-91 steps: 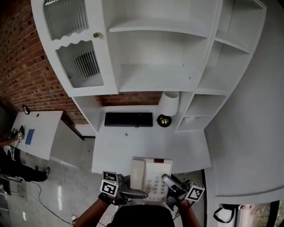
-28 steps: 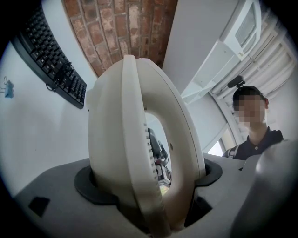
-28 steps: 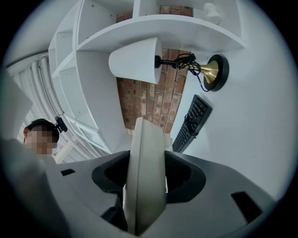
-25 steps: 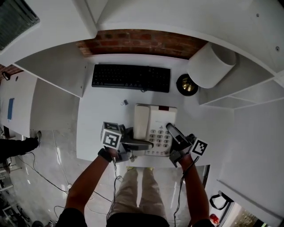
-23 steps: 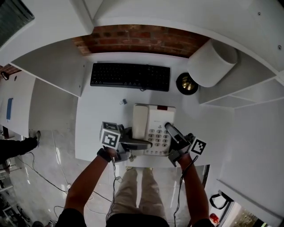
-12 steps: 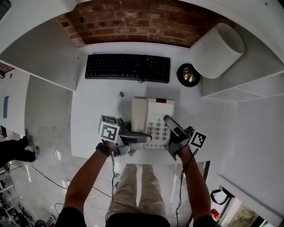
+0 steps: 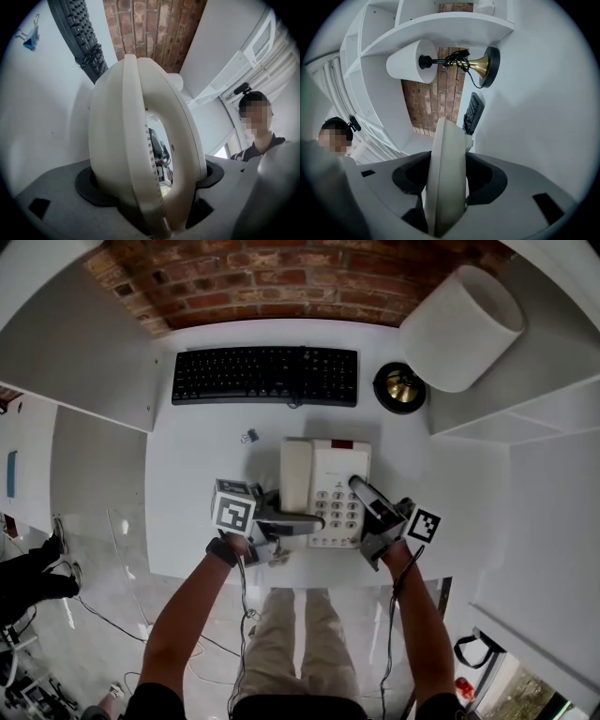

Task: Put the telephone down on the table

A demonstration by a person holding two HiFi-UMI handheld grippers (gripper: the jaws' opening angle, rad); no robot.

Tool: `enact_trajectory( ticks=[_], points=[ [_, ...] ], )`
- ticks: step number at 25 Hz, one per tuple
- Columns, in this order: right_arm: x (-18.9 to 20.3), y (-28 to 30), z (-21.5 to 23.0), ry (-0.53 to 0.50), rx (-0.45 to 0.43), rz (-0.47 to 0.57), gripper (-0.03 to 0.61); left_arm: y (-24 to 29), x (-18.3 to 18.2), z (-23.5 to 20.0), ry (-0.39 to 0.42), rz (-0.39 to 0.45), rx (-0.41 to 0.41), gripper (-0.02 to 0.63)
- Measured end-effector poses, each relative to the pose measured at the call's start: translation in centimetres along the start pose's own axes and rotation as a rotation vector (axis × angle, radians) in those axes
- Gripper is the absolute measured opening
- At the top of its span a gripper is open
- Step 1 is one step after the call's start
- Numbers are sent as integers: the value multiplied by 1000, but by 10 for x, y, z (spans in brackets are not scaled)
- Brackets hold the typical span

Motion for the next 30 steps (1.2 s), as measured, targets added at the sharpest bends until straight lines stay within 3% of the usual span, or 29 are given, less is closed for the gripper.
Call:
enact_trajectory(
  ticks=[7, 15, 24, 28, 30],
  points=[
    [-2, -1, 6, 1, -7, 16, 204, 4, -2, -4, -2, -25, -10, 472],
    [2, -6, 2, -24, -6, 17, 204, 5, 4, 0, 62, -54, -20, 472],
    [-3, -10, 2, -345, 180, -78, 226, 9, 7, -3, 76, -99, -73, 472],
    [-8, -14, 7, -508, 287, -100, 222, 16, 8, -10, 68, -103, -132, 471],
    [-9, -16, 8, -543, 315, -107, 215, 18, 9, -12, 61, -124, -165, 471]
  ],
)
Point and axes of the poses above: the fingertips, and each gripper's own axes: y forward along the fingers, z to its right, x out of its underside, the point moved 2 cm from there along -y, backward along the fingers, and after that the axes turned 6 degrees about x, right-handed, at the moved point
